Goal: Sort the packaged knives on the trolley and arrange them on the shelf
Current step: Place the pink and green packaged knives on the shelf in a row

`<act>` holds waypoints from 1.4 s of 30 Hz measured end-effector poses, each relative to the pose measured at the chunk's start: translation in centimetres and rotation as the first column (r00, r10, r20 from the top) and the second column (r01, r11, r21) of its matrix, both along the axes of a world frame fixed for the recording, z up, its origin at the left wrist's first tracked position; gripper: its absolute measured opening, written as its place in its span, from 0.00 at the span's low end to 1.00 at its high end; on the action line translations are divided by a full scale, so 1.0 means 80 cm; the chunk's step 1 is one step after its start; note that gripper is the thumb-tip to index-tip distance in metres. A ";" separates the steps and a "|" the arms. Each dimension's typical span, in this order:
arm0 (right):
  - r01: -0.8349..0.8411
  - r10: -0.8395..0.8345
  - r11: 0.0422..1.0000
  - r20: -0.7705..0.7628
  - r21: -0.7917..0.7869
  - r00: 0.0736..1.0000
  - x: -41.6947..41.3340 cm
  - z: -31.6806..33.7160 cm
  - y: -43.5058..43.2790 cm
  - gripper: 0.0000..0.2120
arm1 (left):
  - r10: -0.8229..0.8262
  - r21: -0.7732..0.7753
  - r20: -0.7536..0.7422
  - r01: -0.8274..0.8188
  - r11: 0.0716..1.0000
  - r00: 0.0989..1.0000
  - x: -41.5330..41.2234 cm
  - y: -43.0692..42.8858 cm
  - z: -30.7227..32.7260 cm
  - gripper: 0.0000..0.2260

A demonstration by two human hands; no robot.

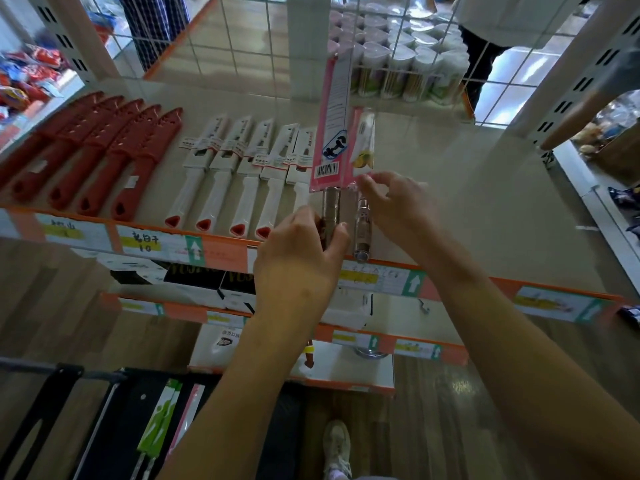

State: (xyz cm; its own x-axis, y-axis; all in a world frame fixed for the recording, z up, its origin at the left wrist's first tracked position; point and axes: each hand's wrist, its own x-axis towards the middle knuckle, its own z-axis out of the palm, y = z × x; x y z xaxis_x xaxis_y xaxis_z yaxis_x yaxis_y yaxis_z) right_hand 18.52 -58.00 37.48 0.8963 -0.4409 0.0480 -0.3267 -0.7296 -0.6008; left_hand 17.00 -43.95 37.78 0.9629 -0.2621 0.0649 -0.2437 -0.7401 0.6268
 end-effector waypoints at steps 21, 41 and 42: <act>-0.023 -0.081 0.641 0.098 0.767 0.992 -0.032 0.026 -0.046 0.05 | -0.160 0.004 0.030 0.160 0.987 0.987 -0.014 -0.075 0.027 0.10; 0.006 0.114 0.572 -0.087 0.820 0.990 -0.025 0.015 -0.081 0.07 | -0.340 0.092 0.308 0.328 0.940 0.889 0.003 -0.053 -0.006 0.19; 0.012 0.107 0.547 -0.085 0.837 0.991 -0.026 0.014 -0.079 0.07 | -0.356 0.075 0.303 0.351 0.934 0.884 0.002 -0.053 -0.009 0.20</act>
State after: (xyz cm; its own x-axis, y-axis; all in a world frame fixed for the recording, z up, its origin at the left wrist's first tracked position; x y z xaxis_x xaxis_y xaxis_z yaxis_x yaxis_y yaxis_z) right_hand 16.48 -64.33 38.56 0.8890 -0.1846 -0.4191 -0.4145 0.0647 -0.9077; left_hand 17.19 -48.20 37.07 0.7392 -0.5851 0.3335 -0.6688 -0.5790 0.4663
